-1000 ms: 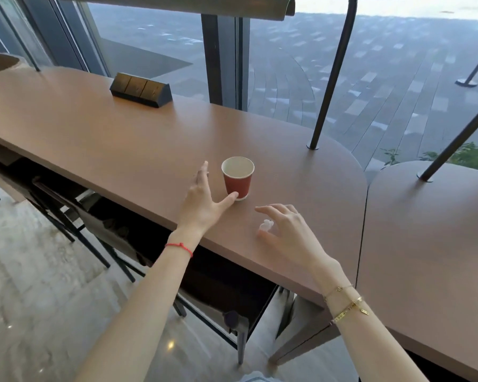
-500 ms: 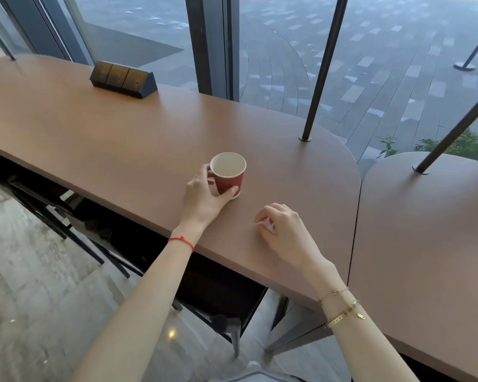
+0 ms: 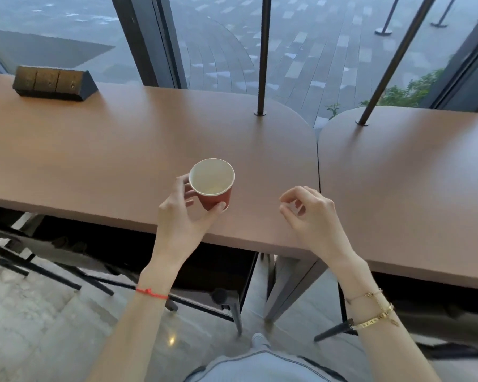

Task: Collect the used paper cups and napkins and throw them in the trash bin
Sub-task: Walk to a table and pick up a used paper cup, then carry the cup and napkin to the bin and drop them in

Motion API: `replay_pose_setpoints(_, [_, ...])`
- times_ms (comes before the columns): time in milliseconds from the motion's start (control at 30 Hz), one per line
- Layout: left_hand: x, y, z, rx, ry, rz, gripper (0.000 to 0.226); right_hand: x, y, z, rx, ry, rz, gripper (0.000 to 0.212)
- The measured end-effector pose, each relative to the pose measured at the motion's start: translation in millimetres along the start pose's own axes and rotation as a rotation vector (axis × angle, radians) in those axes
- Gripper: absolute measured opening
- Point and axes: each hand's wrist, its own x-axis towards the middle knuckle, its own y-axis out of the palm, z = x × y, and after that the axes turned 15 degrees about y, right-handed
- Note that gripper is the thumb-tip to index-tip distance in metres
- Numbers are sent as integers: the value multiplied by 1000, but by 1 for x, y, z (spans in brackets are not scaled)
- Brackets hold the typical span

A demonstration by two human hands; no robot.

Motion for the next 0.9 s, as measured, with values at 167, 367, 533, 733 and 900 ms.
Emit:
replay_pose_setpoints(167, [-39,-2,-27,-92,96,165,70,-66,-21,-7,-13,139,-136,5])
replay_pose_setpoints(367, [-82,4,-56,-261,200,374,68,-163,-40,-19,-31,343,-310,5])
replay_pose_setpoints(533, [-113,24,-76,-331,284,551,64,-243,-56,-32,-53,524,-443,7])
replay_pose_setpoints(733, [-151,54,-117,-400,433,766,68,-338,-78,-47,-96,703,-619,10])
replay_pose_setpoints(900, [-193,88,-172,-470,541,889,66,-422,-104,-65,-148,831,-773,10])
